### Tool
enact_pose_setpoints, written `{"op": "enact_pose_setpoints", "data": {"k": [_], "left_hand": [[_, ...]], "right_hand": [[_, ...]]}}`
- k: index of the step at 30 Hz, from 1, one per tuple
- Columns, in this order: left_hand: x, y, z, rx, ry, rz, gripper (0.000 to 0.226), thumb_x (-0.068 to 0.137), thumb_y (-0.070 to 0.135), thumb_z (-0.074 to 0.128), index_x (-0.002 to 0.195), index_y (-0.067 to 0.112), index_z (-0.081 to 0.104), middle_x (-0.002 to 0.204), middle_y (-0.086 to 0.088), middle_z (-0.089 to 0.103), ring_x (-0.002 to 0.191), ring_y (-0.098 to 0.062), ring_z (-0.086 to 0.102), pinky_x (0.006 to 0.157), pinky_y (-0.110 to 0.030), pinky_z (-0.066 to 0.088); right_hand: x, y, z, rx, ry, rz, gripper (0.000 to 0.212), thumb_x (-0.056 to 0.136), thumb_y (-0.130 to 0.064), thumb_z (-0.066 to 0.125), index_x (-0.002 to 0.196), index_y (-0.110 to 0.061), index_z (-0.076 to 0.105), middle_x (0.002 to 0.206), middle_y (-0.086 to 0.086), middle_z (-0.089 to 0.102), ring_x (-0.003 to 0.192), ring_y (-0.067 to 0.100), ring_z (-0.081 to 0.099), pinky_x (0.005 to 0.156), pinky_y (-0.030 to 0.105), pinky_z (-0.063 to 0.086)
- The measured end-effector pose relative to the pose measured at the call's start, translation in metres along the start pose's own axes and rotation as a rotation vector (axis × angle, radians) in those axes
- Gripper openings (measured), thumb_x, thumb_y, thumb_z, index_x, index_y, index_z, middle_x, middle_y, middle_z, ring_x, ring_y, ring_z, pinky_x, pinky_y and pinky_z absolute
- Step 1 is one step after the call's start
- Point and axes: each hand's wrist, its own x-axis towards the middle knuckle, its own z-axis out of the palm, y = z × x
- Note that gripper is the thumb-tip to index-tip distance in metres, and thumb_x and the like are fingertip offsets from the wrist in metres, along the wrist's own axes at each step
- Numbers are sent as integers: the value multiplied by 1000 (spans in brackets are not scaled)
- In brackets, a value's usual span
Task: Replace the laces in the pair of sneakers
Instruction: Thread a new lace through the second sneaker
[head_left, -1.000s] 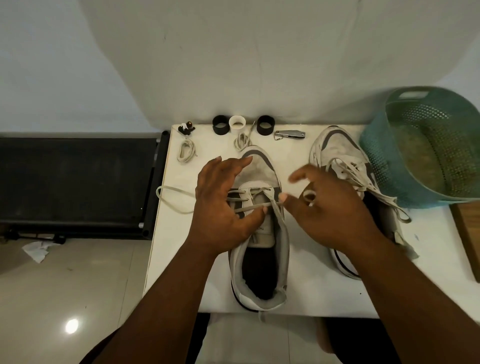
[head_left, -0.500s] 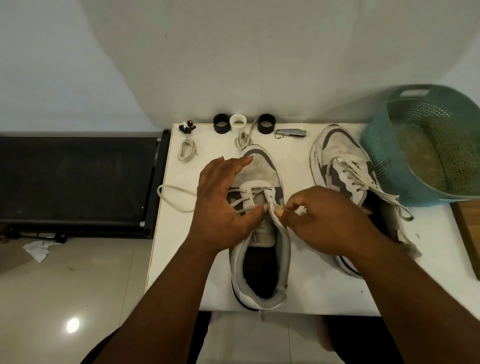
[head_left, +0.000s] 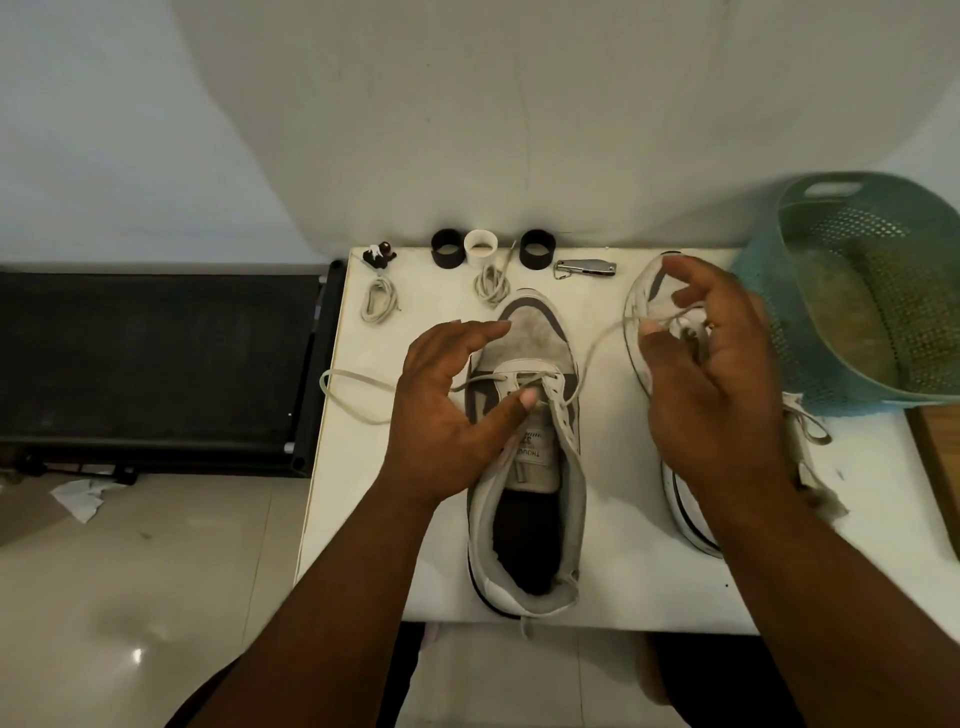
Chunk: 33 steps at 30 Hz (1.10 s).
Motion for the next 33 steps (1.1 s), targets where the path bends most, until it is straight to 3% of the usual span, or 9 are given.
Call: {"op": "enact_pose_setpoints", "data": {"k": [3,5,9,13,18,22,26,30,33], "left_hand": [[2,7,0,-144,44,-39,43,91,44,67,126,19,69,129,8,67,127,-21,58,99,-45,51],[2,16,1,-198,36,7,36,94,39,64,121,16,70,125,3,69,124,-24,61,97,-48,52],[-1,35,8,-178,-54,176,28,83,39,76,106,24,71,113,9,67,111,-20,63,93,-43,53],[-3,38,13,-173,-145,219,38,65,45,89,82,19,68,90,19,68,85,-9,63,78,-34,50],[-4,30,15,-115,-130,155,17,81,29,87,84,16,77,80,9,73,76,-10,67,72,-39,54],[-2,35,14,-312,-42,-143,11,89,26,80,81,20,76,73,10,74,69,-10,69,68,-31,58],[-2,29,21,-38,107,-336,30,82,49,83,71,26,67,57,8,61,51,-5,54,54,-27,49],[2,31,17,20,99,-123,17,89,43,78,94,31,68,73,13,56,67,-10,55,61,-27,48],[2,34,17,-22,-68,78,8,92,32,76,100,28,78,87,17,63,82,-9,62,71,-27,49]], "right_hand": [[-7,-8,7,626,-77,220,64,78,-9,46,134,-39,55,130,-5,54,77,13,55,51,21,38],[-10,-9,11,887,-194,279,66,82,-13,45,142,-41,48,139,1,52,71,14,54,44,21,32],[-16,-9,18,1146,-355,360,62,91,-56,43,152,-49,34,155,0,38,120,27,55,77,40,57],[-16,-5,21,1186,-449,366,76,79,-80,42,150,-56,30,159,-9,30,137,27,42,103,70,39],[-21,-10,25,1165,-459,334,81,77,-81,38,152,-55,28,160,-7,29,112,17,58,64,35,49],[-17,-6,27,988,-345,269,64,92,-62,28,154,-50,26,155,-8,34,100,14,53,63,30,46],[-17,-5,28,777,-354,159,94,66,-91,56,150,-57,29,153,-12,32,93,7,52,60,25,41],[-12,1,31,544,-306,102,101,54,-106,39,145,-68,20,165,-6,14,139,23,37,98,41,39],[-16,12,35,470,-384,98,115,60,-104,35,157,-48,11,167,11,12,148,35,25,109,56,33]]}}
